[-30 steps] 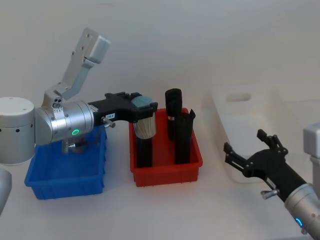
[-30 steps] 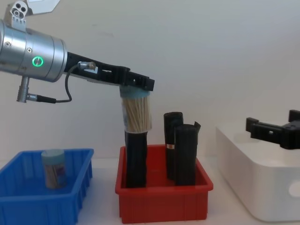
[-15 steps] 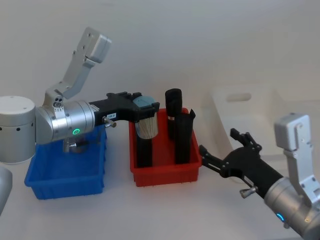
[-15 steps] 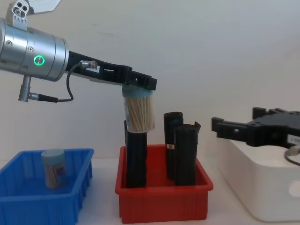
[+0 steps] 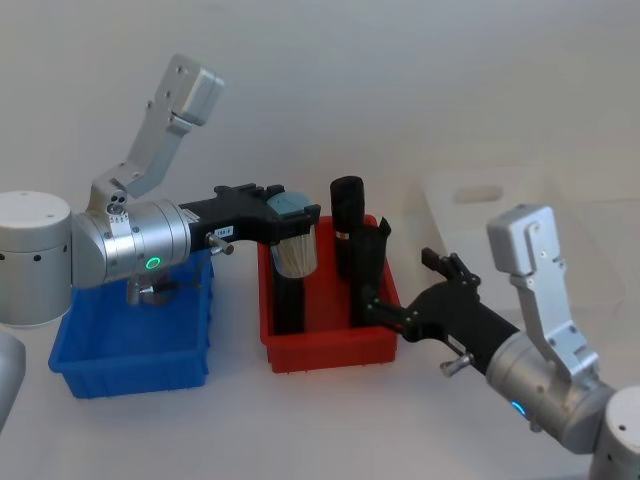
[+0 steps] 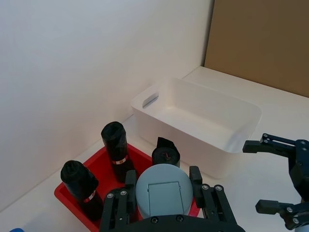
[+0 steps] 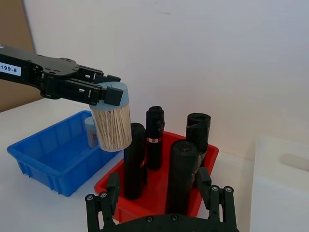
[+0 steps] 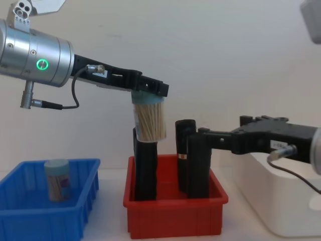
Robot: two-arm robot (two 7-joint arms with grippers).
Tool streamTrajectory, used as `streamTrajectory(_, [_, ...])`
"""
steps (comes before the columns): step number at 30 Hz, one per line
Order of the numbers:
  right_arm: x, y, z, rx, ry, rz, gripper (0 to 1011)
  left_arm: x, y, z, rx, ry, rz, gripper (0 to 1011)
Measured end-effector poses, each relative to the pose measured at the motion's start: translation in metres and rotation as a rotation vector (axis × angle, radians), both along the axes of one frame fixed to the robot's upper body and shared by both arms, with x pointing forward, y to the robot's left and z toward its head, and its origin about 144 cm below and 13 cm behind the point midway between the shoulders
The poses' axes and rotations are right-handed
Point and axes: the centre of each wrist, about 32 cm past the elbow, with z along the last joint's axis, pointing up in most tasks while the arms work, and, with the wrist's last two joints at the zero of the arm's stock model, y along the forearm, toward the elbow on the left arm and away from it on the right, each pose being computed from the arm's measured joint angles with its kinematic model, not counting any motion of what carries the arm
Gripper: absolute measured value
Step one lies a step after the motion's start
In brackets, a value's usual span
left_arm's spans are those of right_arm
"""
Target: Pick the cotton swabs from the blue box and place them into the white box.
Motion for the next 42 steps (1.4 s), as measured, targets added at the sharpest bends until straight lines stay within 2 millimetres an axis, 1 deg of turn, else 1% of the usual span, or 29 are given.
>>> streamTrajectory(23, [0.044, 0.033, 0.005, -0.011, 0.028, 0.113, 1001, 0.0, 0.0, 0.0, 0.0, 0.0, -0.002, 670])
streamTrajectory(42, [0.069, 0.058, 0.008, -0.012, 0.028, 0.157, 1002, 0.0, 0.0, 0.0, 0.0, 0.0, -0.001, 670])
